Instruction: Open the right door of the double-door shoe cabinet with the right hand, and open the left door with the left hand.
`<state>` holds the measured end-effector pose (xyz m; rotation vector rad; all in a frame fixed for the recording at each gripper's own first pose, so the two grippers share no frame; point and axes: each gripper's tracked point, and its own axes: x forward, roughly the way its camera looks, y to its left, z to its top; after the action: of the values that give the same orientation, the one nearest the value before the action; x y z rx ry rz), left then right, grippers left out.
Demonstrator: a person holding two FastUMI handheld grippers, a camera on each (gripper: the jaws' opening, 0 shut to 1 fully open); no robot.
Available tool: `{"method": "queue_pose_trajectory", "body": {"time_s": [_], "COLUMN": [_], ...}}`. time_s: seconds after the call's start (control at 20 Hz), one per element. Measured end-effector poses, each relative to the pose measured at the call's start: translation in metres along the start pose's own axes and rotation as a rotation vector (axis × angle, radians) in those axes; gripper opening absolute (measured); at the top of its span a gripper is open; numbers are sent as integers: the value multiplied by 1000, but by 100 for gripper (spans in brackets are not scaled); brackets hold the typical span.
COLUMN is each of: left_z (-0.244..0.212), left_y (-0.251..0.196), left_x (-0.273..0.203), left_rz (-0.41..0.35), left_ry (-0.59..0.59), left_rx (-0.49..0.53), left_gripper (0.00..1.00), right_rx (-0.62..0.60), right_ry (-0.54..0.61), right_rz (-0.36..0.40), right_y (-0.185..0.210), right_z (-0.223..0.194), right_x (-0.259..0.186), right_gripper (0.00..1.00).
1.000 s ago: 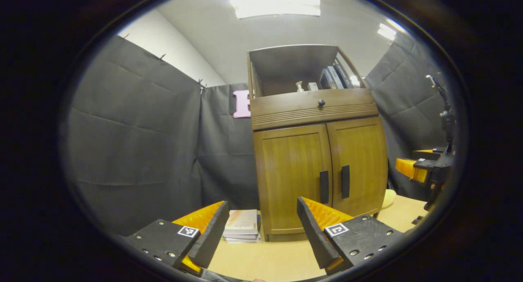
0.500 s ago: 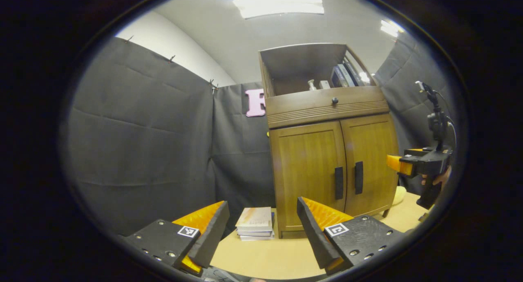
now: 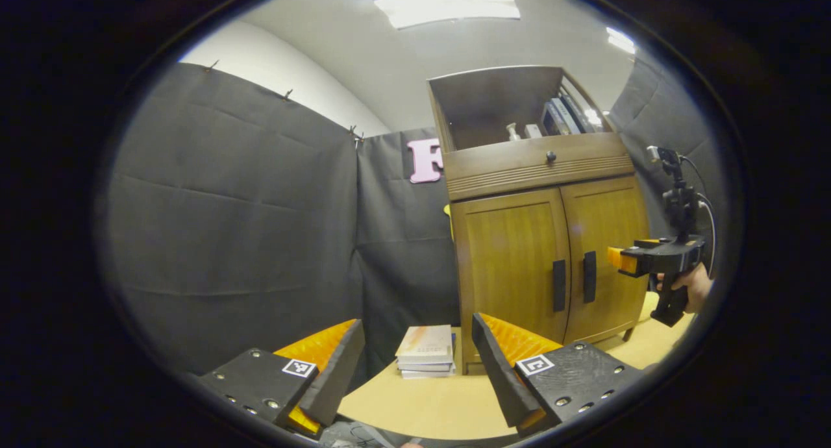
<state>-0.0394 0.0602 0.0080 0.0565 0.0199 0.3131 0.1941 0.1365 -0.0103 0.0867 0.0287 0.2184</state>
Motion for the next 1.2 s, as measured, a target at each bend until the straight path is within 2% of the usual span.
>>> {"method": "queue_pose_trajectory", "body": {"time_s": [0.1,0.15,0.65,0.8,0.85,1.0,1.05,1.15,1.2], "left_z": [0,-1,-6,-6,-8,-8,-9,-9,-8], "left_y": [5,7,37,38,39,40,40,41,40], "left_x": [-2,-3,-19,-20,-20,-22,-22,-21,-22], "left_rz": [18,26,114,123,126,128,127,124,122], "left_ry": [1,2,18,22,24,29,29,28,26], "left_rx": [5,8,20,25,26,24,25,27,25], "left_gripper": [95,96,96,96,96,96,97,97,97], "right_rx": [4,6,30,27,36,54,58,18,1], "right_ry": [16,23,114,129,133,139,140,130,124], "right_rz": [9,10,1,-12,-11,-10,3,-11,-14], "right_y": [6,8,7,5,6,11,14,13,14], "right_z": [-8,-11,-45,-55,-56,-59,-62,-58,-56], "right_x": [13,17,74,88,92,102,108,104,102], "right_gripper": [94,96,95,76,62,64,60,31,27]}}
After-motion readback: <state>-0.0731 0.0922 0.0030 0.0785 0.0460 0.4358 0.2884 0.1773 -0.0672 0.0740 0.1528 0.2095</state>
